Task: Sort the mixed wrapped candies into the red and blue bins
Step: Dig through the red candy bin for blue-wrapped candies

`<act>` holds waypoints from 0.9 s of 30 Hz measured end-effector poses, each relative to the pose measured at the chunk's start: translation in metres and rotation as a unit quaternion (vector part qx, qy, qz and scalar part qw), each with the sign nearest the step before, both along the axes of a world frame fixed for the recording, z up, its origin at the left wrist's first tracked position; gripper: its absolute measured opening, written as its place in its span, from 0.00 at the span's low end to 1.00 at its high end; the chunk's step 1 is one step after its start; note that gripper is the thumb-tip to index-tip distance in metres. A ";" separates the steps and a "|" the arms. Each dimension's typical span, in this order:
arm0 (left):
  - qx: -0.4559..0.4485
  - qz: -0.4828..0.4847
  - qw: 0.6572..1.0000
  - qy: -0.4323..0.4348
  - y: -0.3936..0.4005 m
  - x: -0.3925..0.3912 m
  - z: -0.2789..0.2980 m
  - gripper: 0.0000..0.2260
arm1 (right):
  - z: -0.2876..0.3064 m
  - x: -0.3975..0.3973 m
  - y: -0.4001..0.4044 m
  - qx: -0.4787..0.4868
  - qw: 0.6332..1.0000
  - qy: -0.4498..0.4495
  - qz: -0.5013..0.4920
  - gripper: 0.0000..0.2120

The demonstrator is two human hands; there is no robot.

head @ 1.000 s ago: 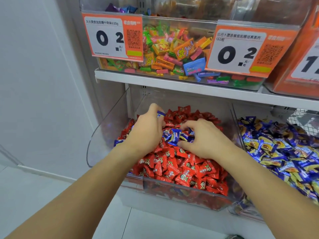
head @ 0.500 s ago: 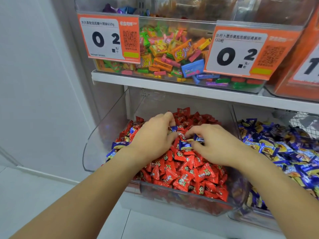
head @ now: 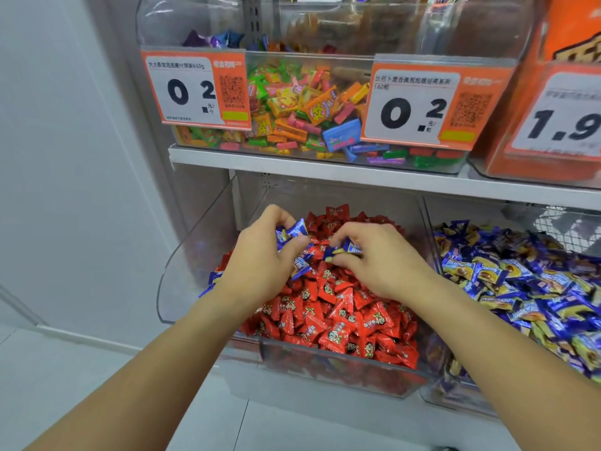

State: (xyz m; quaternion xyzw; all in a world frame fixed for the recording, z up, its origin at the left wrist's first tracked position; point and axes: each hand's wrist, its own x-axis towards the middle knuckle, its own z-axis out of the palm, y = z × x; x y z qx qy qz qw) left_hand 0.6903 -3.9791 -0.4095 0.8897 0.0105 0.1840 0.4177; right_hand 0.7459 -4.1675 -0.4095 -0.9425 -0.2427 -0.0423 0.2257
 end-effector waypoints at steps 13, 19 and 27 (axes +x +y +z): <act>-0.210 -0.006 0.977 -0.017 -0.101 -0.004 0.010 0.03 | 0.012 -0.058 -0.030 0.346 0.934 0.068 -0.062 0.07; -0.123 -0.099 0.987 -0.011 -0.166 0.022 0.031 0.08 | 0.023 -0.051 -0.117 0.425 0.888 0.084 -0.153 0.07; 0.056 -0.177 0.979 -0.089 -0.164 0.020 0.022 0.13 | 0.013 -0.034 -0.163 0.338 0.916 0.036 -0.213 0.15</act>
